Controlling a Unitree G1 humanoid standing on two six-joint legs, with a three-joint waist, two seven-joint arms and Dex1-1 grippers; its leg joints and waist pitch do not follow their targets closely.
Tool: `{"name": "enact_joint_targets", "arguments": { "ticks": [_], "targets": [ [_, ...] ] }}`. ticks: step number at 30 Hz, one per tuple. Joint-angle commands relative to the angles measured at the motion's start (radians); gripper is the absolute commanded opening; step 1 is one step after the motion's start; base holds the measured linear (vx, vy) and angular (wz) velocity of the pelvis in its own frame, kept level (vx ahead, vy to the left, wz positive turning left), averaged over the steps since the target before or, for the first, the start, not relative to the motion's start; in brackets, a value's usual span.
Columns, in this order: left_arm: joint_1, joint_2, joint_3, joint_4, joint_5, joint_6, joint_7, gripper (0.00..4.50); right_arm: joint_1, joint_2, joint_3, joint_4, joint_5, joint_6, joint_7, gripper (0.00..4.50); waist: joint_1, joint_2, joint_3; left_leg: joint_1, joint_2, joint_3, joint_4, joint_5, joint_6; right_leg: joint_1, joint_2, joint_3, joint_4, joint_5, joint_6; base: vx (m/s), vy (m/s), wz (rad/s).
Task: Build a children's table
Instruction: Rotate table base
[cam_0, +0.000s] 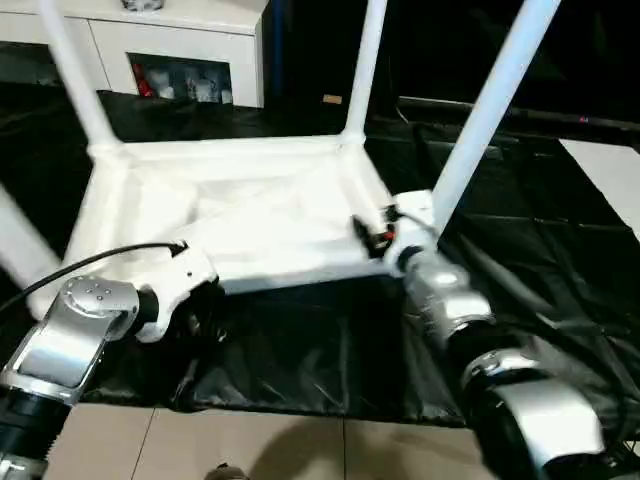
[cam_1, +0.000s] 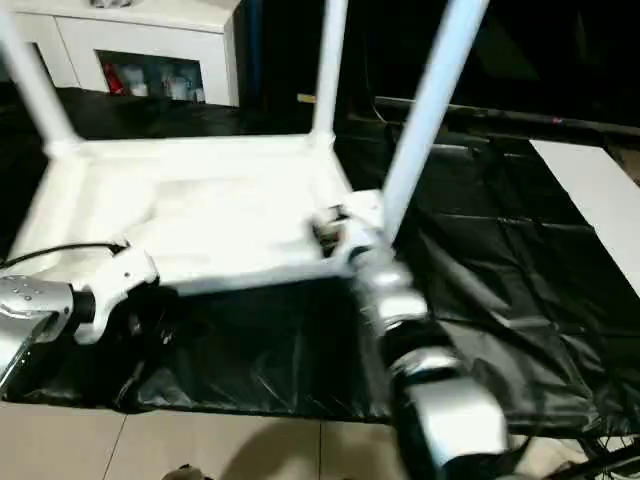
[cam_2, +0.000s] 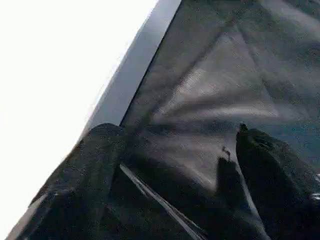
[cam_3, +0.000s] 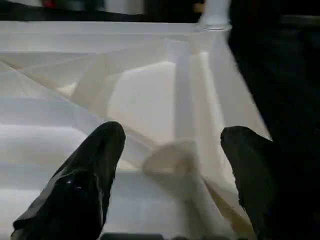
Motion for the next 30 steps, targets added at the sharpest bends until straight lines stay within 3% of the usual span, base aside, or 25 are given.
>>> {"name": "enact_joint_targets", "arguments": {
  "ticks": [1,5,10,11,12,17,18,20,22,23,24,26,27,30],
  "targets": [
    [0.026,-0.012,0.064,-0.004,-0.011,-0.026,0.065,4.38,-0.032,-0.054,-0.031,0.043,-0.017,-0.021,-0.014,3.55,-0.012,0.029,-0.068,-0.001,-0.015,0.012,-0.062,-0.205,-0.042,0.048,-0.055,0.044,-0.067,-0.164,-0.163,0.000,0.000,0.00],
    [0.071,-0.066,0.155,-0.018,-0.068,-0.116,0.122,4.48,-0.054,-0.093,-0.014,0.069,-0.045,-0.042,0.029,3.55,-0.013,0.030,-0.073,-0.005,-0.018,0.016,-0.052,-0.143,-0.021,0.052,-0.049,0.043,-0.055,-0.033,-0.194,0.000,0.000,0.00],
    [0.186,-0.152,0.250,-0.074,-0.127,-0.196,0.209,4.48,-0.043,-0.093,0.003,0.052,-0.037,-0.062,0.146,3.55,-0.023,0.037,-0.074,-0.007,-0.015,0.015,-0.049,-0.150,0.006,0.056,-0.048,0.041,-0.050,0.029,-0.229,0.000,0.000,0.00],
    [0.247,-0.201,0.292,-0.099,-0.140,-0.241,0.262,4.48,-0.016,-0.086,0.024,0.017,-0.040,-0.069,0.199,3.55,-0.028,0.034,-0.072,-0.012,-0.013,0.014,-0.050,-0.159,0.021,0.061,-0.050,0.040,-0.052,0.025,-0.237,0.000,0.000,0.00],
    [0.247,-0.201,0.292,-0.099,-0.140,-0.241,0.262,4.48,-0.016,-0.086,0.024,0.017,-0.040,-0.069,0.199,3.55,-0.028,0.034,-0.072,-0.012,-0.013,0.014,-0.050,-0.159,0.021,0.061,-0.050,0.040,-0.052,0.025,-0.237,0.000,0.000,0.00],
    [0.407,-0.327,0.379,-0.187,-0.167,-0.326,0.387,4.49,0.111,-0.060,0.058,-0.133,-0.004,-0.076,0.338,3.72,-0.032,0.036,-0.065,-0.004,-0.004,0.016,-0.052,-0.228,0.047,0.051,-0.053,0.043,-0.071,-0.082,-0.225,0.000,0.000,0.00],
    [0.413,-0.333,0.383,-0.189,-0.171,-0.336,0.389,4.49,0.118,-0.059,0.059,-0.141,-0.003,-0.076,0.337,3.72,-0.029,0.041,-0.063,-0.003,-0.005,0.015,-0.054,-0.236,0.045,0.051,-0.051,0.043,-0.072,-0.093,-0.224,0.000,0.000,0.00],
    [0.445,-0.370,0.401,-0.200,-0.185,-0.396,0.413,4.50,0.162,-0.056,0.063,-0.187,0.000,-0.072,0.326,3.99,-0.024,0.041,-0.056,0.003,-0.004,0.015,-0.059,-0.309,0.033,0.044,-0.050,0.043,-0.085,-0.192,-0.206,0.000,0.000,0.00],
    [0.459,-0.387,0.409,-0.205,-0.185,-0.417,0.434,4.50,0.180,-0.054,0.059,-0.202,0.001,-0.071,0.327,4.06,-0.021,0.041,-0.054,0.009,-0.006,0.015,-0.060,-0.336,0.030,0.038,-0.049,0.042,-0.089,-0.244,-0.192,0.000,0.000,0.00],
    [0.470,-0.416,0.429,-0.205,-0.184,-0.459,0.470,4.50,0.211,-0.054,0.057,-0.233,0.004,-0.065,0.321,4.13,-0.022,0.062,-0.052,0.008,-0.006,0.011,-0.061,-0.355,0.022,0.039,-0.051,0.043,-0.092,-0.276,-0.180,0.000,0.000,0.00],
    [0.470,-0.416,0.429,-0.205,-0.184,-0.459,0.470,4.50,0.211,-0.054,0.057,-0.233,0.004,-0.065,0.321,4.33,-0.025,0.049,-0.045,0.005,-0.007,0.012,-0.063,-0.373,0.023,0.039,-0.050,0.040,-0.101,-0.320,-0.159,0.000,0.000,0.00],
    [0.485,-0.479,0.471,-0.199,-0.176,-0.533,0.561,4.50,0.284,-0.054,0.057,-0.333,0.015,-0.033,0.325,4.42,-0.028,0.056,-0.046,0.006,-0.009,0.010,-0.061,-0.392,0.019,0.038,-0.049,0.041,-0.106,-0.364,-0.134,0.000,0.000,0.00],
    [0.488,-0.496,0.482,-0.191,-0.162,-0.565,0.601,4.50,0.317,-0.053,0.057,-0.392,0.027,-0.006,0.340,4.47,-0.028,0.054,-0.049,0.003,-0.011,0.009,-0.061,-0.379,0.024,0.041,-0.046,0.041,-0.109,-0.370,-0.118,0.000,0.000,0.00],
    [0.480,-0.525,0.507,-0.164,-0.136,-0.620,0.675,4.50,0.365,-0.055,0.066,-0.475,0.026,0.034,0.348,4.49,-0.029,0.054,-0.053,-0.002,-0.011,0.007,-0.062,-0.347,0.031,0.044,-0.045,0.040,-0.106,-0.329,-0.118,0.000,0.000,0.00]
  ]
}}
